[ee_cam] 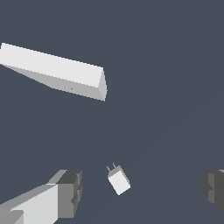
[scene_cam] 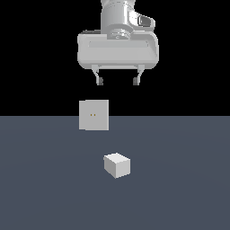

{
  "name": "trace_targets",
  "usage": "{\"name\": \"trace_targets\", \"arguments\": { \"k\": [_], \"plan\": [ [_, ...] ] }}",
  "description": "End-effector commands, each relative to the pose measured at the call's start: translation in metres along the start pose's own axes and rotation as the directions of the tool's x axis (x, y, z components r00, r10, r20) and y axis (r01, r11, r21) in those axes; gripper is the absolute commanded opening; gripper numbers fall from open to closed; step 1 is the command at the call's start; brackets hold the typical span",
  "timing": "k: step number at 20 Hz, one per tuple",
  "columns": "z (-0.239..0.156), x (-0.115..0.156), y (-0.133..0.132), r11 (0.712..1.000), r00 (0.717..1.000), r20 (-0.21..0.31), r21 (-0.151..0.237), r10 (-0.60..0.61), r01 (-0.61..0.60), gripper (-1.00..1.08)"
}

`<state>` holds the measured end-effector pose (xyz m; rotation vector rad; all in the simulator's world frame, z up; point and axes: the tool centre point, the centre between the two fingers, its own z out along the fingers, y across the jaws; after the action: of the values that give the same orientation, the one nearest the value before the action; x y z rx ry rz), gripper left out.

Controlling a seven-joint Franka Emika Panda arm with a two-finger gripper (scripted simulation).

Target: Plug the charger into the wall socket.

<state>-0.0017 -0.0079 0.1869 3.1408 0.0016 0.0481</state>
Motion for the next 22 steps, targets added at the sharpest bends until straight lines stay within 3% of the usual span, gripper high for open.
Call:
{"name": "trace_targets", "arguments": {
  "k": [1,10,22],
  "plan": [
    [0.006,-0.005,-0.002,1.000,1.000,-0.006,0.002,-0.026,0.026,1.00],
    [0.039,-0.035,-0.008,0.982,0.982,-0.044,0.012,-0.186,0.187,1.00],
    [0.093,-0.078,-0.009,0.907,0.903,-0.105,0.017,-0.418,0.422,1.00]
  ]
}}
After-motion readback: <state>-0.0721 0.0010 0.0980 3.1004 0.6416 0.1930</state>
